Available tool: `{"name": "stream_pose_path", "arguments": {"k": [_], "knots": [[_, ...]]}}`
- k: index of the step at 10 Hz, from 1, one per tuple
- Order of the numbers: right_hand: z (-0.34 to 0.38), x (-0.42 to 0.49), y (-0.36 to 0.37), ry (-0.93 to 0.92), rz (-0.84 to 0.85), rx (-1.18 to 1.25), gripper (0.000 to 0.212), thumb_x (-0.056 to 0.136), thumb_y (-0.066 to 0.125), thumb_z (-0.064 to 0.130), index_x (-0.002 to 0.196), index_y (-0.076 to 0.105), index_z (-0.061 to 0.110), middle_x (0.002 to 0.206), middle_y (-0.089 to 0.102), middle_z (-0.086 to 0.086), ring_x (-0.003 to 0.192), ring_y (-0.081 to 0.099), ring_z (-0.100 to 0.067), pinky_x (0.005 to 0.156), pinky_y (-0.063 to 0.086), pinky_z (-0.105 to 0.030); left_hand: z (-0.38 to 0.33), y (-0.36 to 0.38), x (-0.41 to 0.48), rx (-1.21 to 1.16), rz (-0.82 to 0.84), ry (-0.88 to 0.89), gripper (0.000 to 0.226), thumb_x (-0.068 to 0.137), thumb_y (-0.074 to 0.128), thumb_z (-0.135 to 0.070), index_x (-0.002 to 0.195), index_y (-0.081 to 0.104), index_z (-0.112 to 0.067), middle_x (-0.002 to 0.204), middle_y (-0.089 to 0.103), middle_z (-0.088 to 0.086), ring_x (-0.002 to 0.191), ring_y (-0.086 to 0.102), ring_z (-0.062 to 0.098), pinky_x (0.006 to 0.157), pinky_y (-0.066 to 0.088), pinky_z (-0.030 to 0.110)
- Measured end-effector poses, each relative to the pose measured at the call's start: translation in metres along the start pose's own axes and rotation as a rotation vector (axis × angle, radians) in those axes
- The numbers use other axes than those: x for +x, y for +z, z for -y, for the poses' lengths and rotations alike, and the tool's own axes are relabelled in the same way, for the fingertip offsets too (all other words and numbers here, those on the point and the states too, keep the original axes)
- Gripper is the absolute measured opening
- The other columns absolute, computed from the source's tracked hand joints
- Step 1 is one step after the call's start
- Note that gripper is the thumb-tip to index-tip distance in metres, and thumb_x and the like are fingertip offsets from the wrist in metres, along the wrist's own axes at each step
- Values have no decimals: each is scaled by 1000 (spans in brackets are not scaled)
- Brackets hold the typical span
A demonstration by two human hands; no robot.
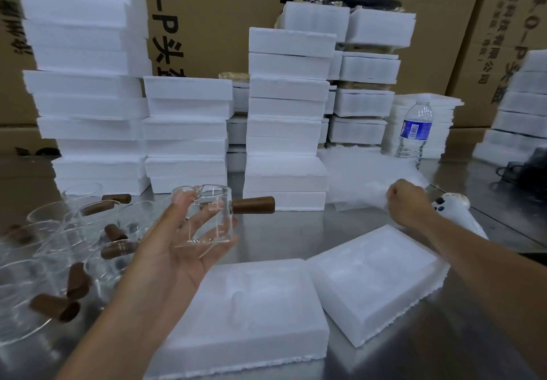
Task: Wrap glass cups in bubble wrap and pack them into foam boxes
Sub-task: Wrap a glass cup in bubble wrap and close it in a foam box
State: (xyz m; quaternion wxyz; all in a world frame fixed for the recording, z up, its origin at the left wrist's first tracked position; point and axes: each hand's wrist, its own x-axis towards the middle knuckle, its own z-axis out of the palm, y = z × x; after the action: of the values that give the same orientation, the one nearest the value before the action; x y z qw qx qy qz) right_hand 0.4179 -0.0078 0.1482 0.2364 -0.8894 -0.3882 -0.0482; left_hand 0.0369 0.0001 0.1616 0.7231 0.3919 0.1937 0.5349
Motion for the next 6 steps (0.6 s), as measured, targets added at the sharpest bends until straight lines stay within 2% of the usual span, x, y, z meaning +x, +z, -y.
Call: {"name": "stream_pose_path", "arguments": {"k": [1, 2, 3, 4, 5, 6], "knots": [[18, 4, -26, 42, -128, 324, 23, 90, 44, 2, 107, 58, -4, 111, 59, -26, 101, 55, -39, 82, 43, -38, -1, 0, 0, -5, 8, -8, 38, 70, 62, -39, 102, 66, -19, 98, 74, 6, 94, 70, 28, 70, 60, 39], [52, -6, -62, 85, -261, 685, 33, 91, 44, 2, 123, 51, 1, 119, 55, -20, 89, 50, -22, 76, 45, -29, -1, 2, -1, -21, 4, -7, 43, 67, 64, -39, 105, 66, -19, 98, 74, 6, 90, 71, 28, 72, 59, 40], [82, -18, -90, 8, -313, 1009, 30, 94, 41, 4, 121, 51, 13, 89, 57, 0, 67, 47, -5, 49, 39, -11, -4, 4, -3, -39, 11, -15, 38, 69, 63, -39, 101, 66, -19, 96, 74, 6, 91, 71, 27, 72, 59, 40], [119, -45, -114, -142, -295, 1126, 20, 95, 43, 8, 105, 53, 22, 73, 54, 8, 66, 49, -4, 60, 40, -17, -5, 1, -2, -96, 25, -11, 38, 74, 61, -40, 105, 64, -18, 95, 73, 7, 93, 70, 27, 72, 59, 39], [142, -89, -115, -416, -179, 1055, 19, 97, 44, 8, 95, 53, 25, 75, 57, 9, 66, 54, 3, 64, 43, -14, -10, 1, -4, -162, 19, 9, 42, 76, 59, -43, 109, 62, -16, 94, 72, 6, 90, 70, 26, 72, 59, 37], [148, -130, -95, -760, 40, 959, 27, 96, 42, -1, 89, 50, 24, 72, 58, 0, 70, 58, -11, 66, 42, -18, -13, -2, -4, -235, 22, 39, 46, 79, 60, -48, 111, 60, -14, 96, 72, 6, 91, 68, 25, 75, 58, 36]]}}
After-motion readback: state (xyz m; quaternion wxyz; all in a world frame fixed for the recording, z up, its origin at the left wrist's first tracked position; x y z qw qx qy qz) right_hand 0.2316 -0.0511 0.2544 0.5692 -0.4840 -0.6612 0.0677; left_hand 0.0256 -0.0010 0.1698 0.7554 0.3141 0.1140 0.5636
